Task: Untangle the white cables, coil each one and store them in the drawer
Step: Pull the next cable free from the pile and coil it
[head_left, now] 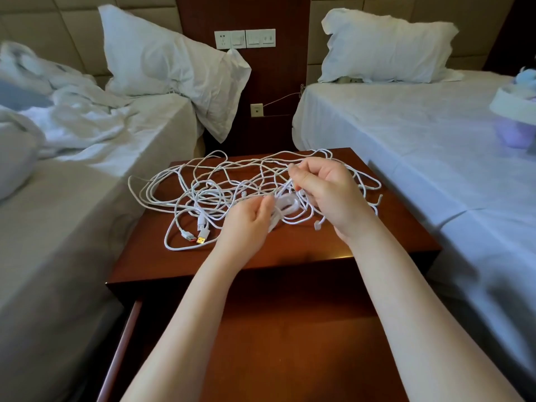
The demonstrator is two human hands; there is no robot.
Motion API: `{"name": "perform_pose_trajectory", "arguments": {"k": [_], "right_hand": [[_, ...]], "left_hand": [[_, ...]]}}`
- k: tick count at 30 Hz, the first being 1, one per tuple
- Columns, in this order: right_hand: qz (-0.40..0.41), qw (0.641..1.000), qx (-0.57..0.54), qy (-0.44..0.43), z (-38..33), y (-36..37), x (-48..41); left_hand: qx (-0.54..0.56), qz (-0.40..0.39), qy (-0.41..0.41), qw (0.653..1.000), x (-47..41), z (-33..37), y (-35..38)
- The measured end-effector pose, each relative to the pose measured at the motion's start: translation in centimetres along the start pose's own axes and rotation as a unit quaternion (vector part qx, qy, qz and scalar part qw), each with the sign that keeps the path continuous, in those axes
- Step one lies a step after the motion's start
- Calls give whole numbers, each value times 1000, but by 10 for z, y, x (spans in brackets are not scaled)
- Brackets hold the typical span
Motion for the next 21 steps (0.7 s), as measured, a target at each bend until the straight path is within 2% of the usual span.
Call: {"name": "perform_pose_trajectory", "arguments": {"k": [3, 6, 10, 12, 16, 21], "right_hand": [[-70, 997, 8, -12, -7, 17, 3], [-167, 986, -5, -10, -9, 38, 9], [-249, 968, -31, -7, -6, 52, 17], [-276, 961, -22, -12, -4, 57, 19], [-269, 963, 5, 15, 14, 57, 15], [-233, 972, -15, 38, 36, 52, 11]], "left_hand": [[30, 82, -12, 996, -3, -9, -14], [107, 134, -29, 985, -3, -11, -30], [183, 225, -21, 957, 3, -6, -51], [230, 245, -12, 942, 5, -2, -56], [335, 212, 11, 918, 6, 9, -55], [389, 68, 39, 918, 7, 30, -39]]}}
Point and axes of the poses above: each hand's wrist, its own x-axis away from the middle knuckle, its own y-axis out of the palm, z = x × y, the point moved 7 cm from there along -x, towards the middle knuckle, and after that the axes turned 7 degrees about x, right-handed, at the moved point
